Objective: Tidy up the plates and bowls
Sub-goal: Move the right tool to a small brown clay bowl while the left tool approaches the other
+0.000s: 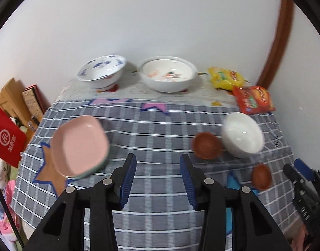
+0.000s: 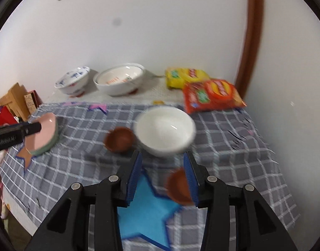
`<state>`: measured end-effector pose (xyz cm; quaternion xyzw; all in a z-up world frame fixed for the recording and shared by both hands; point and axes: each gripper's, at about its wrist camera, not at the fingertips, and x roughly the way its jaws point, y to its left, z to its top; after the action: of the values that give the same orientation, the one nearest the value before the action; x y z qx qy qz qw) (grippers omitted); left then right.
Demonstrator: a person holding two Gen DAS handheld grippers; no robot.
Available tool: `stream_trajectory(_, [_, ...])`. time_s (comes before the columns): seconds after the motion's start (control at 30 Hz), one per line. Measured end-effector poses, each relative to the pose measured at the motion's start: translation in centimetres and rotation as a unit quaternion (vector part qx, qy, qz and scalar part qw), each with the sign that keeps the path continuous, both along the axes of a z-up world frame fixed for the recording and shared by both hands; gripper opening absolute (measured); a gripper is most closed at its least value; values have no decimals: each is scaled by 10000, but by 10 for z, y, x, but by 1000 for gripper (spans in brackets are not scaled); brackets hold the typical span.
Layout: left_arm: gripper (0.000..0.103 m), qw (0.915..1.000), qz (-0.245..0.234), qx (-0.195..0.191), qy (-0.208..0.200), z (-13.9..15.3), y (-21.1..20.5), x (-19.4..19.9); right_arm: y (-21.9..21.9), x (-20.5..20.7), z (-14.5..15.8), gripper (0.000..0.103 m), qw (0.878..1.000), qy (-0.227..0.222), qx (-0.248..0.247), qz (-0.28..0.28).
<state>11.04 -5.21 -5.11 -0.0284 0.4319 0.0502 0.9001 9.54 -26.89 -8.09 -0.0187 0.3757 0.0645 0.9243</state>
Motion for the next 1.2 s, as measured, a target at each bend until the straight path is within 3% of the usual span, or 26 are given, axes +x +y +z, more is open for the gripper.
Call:
stream_trajectory(0.23, [41,9994,-309,76,-125,10,-59,-12,-50,-31,-1,42,9999,-27,94,-119])
stream_trajectory(0.63, [41,9983,-547,91,-203,19,-103,-15,-68,-49,1,42,9991,118,383,-113])
stream_trajectory(0.97, [41,9979,-621,-19,-156,14,-101,4,-71,-39,-7,42,9982,256,488,-228])
stream_trajectory(1.2, [46,9987,-483,-33,143,-10,-73,31,-71,-17,-25,42,9959,397,718,-374])
